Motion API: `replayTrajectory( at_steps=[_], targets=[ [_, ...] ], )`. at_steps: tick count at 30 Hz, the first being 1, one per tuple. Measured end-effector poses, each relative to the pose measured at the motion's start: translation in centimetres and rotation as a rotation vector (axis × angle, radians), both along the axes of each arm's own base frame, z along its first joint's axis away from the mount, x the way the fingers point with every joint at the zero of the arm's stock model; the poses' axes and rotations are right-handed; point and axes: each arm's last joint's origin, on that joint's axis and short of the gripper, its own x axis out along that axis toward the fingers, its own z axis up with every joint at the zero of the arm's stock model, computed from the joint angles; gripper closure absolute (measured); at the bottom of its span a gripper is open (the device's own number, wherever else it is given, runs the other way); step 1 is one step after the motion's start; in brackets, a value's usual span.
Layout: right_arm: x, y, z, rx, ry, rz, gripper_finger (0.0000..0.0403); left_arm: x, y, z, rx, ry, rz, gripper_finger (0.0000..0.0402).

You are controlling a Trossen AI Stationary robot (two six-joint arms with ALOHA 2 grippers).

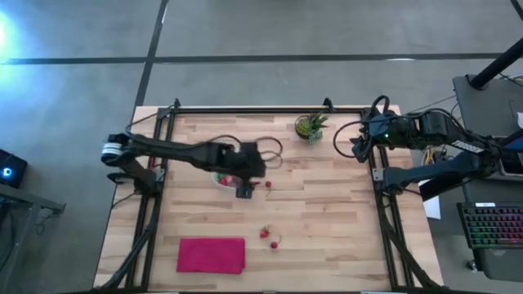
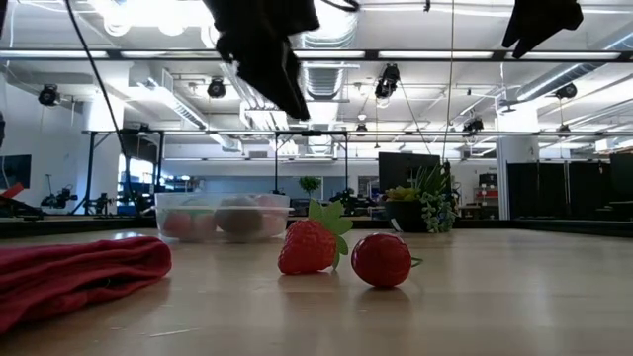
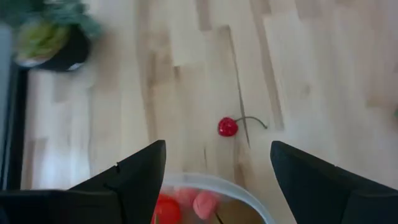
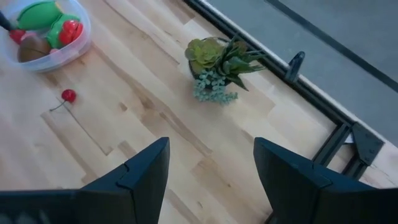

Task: Pick and placing Produce into tupperware
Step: Put the top red cherry into the transparent bin

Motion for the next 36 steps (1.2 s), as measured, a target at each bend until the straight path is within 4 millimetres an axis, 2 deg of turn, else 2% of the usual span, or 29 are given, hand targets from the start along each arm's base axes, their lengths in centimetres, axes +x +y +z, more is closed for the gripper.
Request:
replayTrajectory(
  at_steps=[10,16,20,36],
  targets=[
    [0.0,0.1,0.0,0.035,-0.012,-0.009,0.0177,4.5,-0.2,-5.4,0.089,0.145,-0.224,0.013],
    [0.0,0.1,-0.2,0.047,-0.017,-0.025,0.0177,6.1,-0.1,-7.2,0.13,0.186,-0.292,0.0163],
    [0.1,0.1,-0.4,0.052,-0.011,-0.032,0.0177,6.9,0.7,-8.6,0.128,0.195,-0.279,0.0181],
    [0.4,0.0,-1.8,0.064,0.034,-0.043,0.0177,7.0,2.7,-9.3,0.017,0.196,-0.29,0.019]
  ],
)
